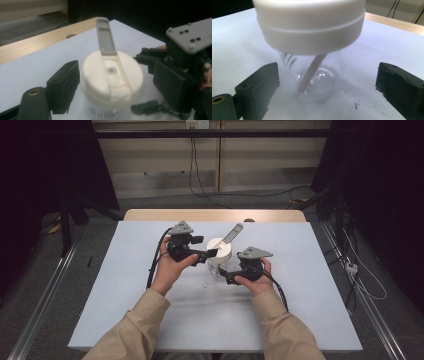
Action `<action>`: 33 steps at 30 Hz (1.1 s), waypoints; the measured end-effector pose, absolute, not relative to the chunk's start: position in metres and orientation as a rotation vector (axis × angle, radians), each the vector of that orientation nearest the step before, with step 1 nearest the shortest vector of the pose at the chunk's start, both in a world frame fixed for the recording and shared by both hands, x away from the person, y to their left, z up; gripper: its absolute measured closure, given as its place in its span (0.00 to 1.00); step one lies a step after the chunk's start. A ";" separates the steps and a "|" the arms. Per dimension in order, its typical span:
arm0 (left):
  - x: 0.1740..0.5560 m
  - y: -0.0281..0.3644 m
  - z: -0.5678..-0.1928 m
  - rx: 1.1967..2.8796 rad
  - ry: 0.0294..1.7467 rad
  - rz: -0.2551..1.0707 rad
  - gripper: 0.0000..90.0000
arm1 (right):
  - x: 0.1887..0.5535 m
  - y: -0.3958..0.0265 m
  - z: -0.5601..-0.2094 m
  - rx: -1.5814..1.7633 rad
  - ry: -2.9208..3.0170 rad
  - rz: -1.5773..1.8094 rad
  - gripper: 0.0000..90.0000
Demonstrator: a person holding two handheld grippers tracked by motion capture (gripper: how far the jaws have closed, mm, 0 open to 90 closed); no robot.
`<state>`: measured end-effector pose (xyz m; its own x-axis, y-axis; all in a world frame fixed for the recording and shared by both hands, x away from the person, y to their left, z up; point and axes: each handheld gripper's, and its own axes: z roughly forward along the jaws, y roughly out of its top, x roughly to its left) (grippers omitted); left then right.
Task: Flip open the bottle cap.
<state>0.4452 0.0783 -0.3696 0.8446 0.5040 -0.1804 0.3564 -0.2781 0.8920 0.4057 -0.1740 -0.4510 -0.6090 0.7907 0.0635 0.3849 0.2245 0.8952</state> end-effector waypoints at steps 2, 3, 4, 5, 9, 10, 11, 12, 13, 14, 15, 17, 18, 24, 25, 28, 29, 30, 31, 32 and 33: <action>0.440 0.089 -0.373 1.897 0.648 0.176 0.20 | 0.402 -0.179 -0.449 1.080 2.095 1.358 0.06; 0.438 0.094 -0.374 1.896 0.653 0.178 0.20 | 0.400 -0.180 -0.449 1.083 2.099 1.357 0.06; 0.437 0.099 -0.376 1.896 0.661 0.176 0.19 | 0.398 -0.182 -0.448 1.080 2.097 1.354 0.06; 0.435 0.104 -0.378 1.896 0.667 0.184 0.19 | 0.395 -0.183 -0.447 1.073 2.097 1.358 0.06; 0.430 0.121 -0.385 1.892 0.687 0.194 0.17 | 0.386 -0.187 -0.446 1.056 2.106 1.359 0.06; 0.429 0.125 -0.387 1.891 0.692 0.196 0.16 | 0.383 -0.188 -0.445 1.052 2.108 1.357 0.06; 0.427 0.128 -0.389 1.891 0.698 0.193 0.16 | 0.381 -0.189 -0.445 1.050 2.110 1.355 0.06; 0.426 0.131 -0.391 1.900 0.698 0.194 0.16 | 0.379 -0.191 -0.444 1.050 2.111 1.355 0.06; 0.425 0.134 -0.393 1.902 0.703 0.199 0.16 | 0.377 -0.192 -0.443 1.045 2.108 1.360 0.06; 0.423 0.137 -0.395 1.899 0.706 0.199 0.15 | 0.374 -0.194 -0.443 1.044 2.108 1.357 0.06; 0.422 0.141 -0.397 1.897 0.708 0.196 0.15 | 0.372 -0.196 -0.443 1.039 2.109 1.355 0.06; 0.420 0.146 -0.400 1.904 0.710 0.202 0.15 | 0.368 -0.199 -0.443 1.039 2.111 1.354 0.06; 0.419 0.149 -0.402 1.902 0.718 0.204 0.14 | 0.365 -0.200 -0.443 1.040 2.115 1.350 0.06; 0.414 0.164 -0.408 1.901 0.724 0.212 0.14 | 0.354 -0.211 -0.443 1.047 2.111 1.365 0.07; 0.413 0.166 -0.408 1.903 0.724 0.212 0.13 | 0.352 -0.212 -0.444 1.050 2.112 1.367 0.07; 0.410 0.172 -0.410 1.904 0.732 0.215 0.13 | 0.346 -0.218 -0.444 1.052 2.115 1.354 0.07; 0.409 0.175 -0.410 1.903 0.736 0.217 0.13 | 0.345 -0.219 -0.445 1.050 2.109 1.357 0.07; 0.408 0.177 -0.411 1.899 0.741 0.215 0.13 | 0.343 -0.220 -0.445 1.049 2.108 1.356 0.07; 0.407 0.179 -0.412 1.898 0.742 0.214 0.13 | 0.341 -0.222 -0.445 1.052 2.109 1.355 0.07; 0.406 0.180 -0.413 1.898 0.743 0.216 0.13 | 0.340 -0.223 -0.446 1.054 2.110 1.356 0.07; 0.406 0.182 -0.414 1.901 0.743 0.221 0.13 | 0.339 -0.224 -0.446 1.058 2.109 1.355 0.07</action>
